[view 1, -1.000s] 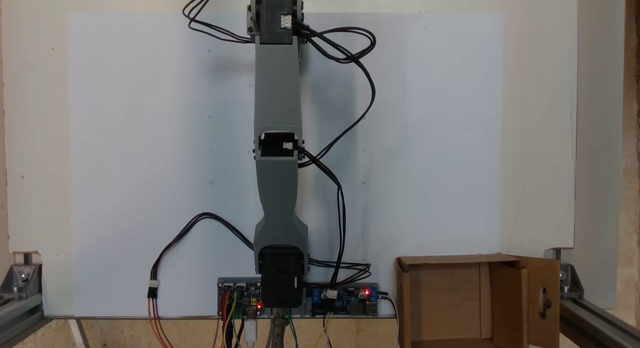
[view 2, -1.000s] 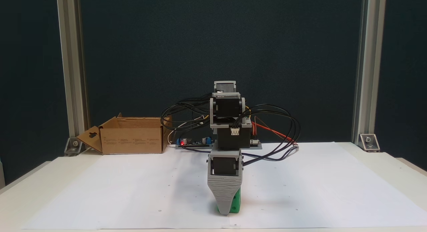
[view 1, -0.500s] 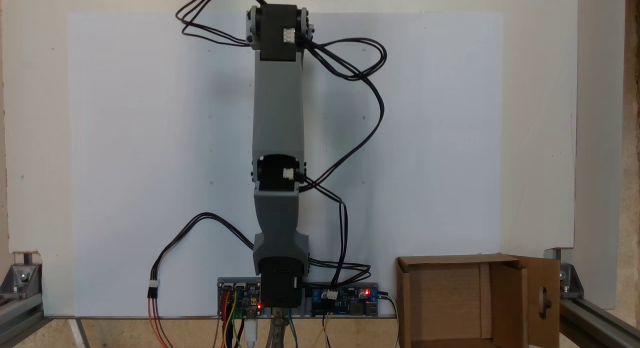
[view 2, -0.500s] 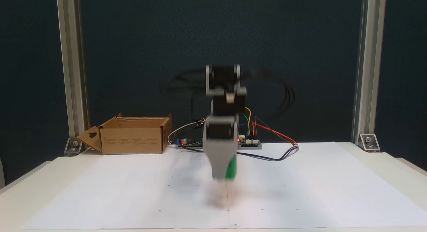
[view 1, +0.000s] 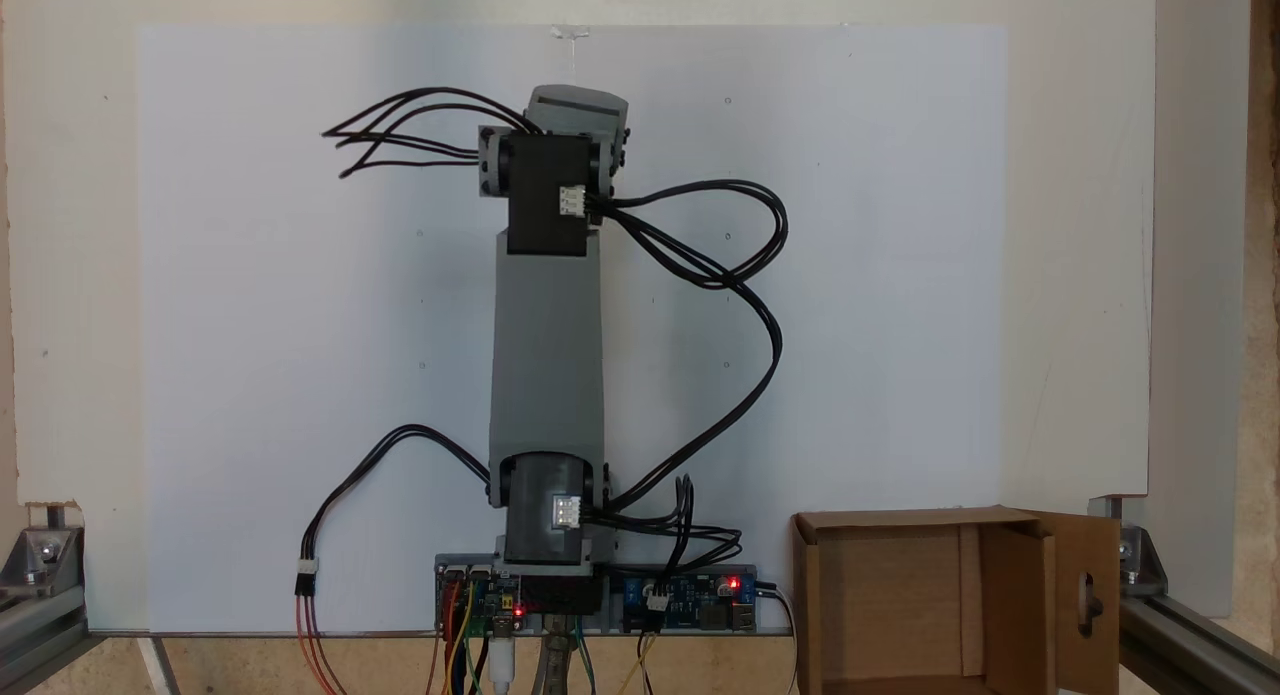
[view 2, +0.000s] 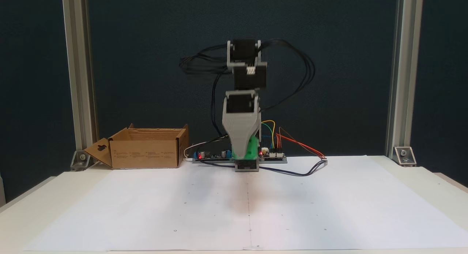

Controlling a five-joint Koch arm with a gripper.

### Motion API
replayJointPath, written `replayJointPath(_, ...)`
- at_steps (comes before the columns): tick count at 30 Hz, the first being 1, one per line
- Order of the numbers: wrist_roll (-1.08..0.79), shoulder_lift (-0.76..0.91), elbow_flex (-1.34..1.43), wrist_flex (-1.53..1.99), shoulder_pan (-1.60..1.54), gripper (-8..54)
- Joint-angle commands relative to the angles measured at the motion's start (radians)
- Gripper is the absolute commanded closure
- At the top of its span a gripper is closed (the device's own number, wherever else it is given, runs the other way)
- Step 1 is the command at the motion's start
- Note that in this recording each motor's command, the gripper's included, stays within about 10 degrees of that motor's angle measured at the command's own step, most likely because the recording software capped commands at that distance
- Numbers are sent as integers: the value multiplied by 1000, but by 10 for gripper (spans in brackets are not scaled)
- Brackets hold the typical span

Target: Grasp a green dice and put it in the bin.

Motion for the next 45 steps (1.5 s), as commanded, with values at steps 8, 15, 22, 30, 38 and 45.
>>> replayJointPath(8,-179,199,150,-138,199,339)
replayJointPath(15,-291,259,150,-115,520,339)
replayJointPath(22,-405,259,144,-123,931,339)
replayJointPath(30,-525,253,37,-121,1350,339)
replayJointPath(38,-678,156,-21,-143,1671,339)
replayJointPath(45,-759,61,-15,-123,1799,339)
